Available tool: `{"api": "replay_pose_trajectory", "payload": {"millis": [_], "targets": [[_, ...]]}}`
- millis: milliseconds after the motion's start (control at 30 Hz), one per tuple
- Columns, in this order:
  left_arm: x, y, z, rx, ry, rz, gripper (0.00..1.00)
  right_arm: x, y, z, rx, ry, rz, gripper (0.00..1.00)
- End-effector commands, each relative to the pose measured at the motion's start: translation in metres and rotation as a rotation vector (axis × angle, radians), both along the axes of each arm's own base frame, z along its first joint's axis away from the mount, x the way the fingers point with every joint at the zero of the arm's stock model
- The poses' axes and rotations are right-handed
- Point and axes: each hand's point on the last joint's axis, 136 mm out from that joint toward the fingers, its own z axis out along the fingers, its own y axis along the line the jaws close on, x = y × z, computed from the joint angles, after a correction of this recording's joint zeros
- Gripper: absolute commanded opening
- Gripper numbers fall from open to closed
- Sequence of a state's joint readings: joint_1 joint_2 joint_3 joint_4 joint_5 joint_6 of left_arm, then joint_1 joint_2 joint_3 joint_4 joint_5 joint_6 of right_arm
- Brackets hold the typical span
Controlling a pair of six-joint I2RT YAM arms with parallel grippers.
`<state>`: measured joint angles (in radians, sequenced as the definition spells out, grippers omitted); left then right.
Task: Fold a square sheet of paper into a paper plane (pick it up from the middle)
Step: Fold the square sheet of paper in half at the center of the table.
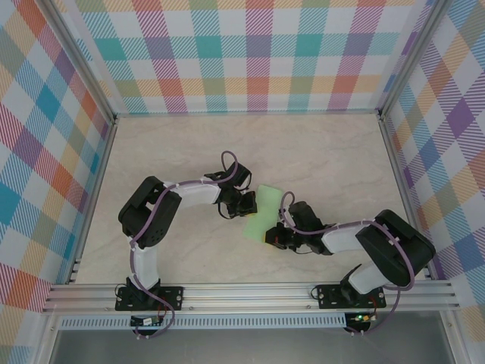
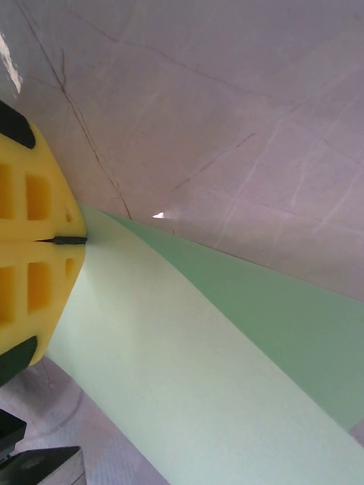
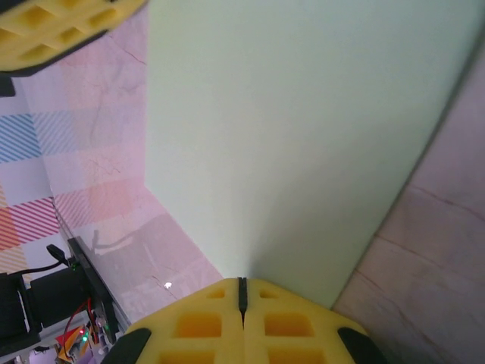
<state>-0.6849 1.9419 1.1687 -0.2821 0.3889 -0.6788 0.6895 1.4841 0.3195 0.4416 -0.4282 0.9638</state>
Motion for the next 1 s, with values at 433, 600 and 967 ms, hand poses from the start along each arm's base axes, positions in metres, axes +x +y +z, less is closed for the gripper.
{"api": "replay_pose_trajectory", "payload": {"millis": [433,600,967], "targets": [[-0.026,0.018,-0.036,0.106,0.087,-0.027,0.00,-0.006,-0.009,0.018,-0.038,-0.038,0.003,0.00],[-0.026,0.017,-0.037,0.106,0.089,-0.028,0.00,-0.016,-0.010,0.002,-0.035,0.012,0.017,0.00],[-0.028,0.020,-0.035,0.112,0.090,-0.034,0.00,0.014,-0.021,0.051,-0.057,-0.108,-0.065,0.00]]}}
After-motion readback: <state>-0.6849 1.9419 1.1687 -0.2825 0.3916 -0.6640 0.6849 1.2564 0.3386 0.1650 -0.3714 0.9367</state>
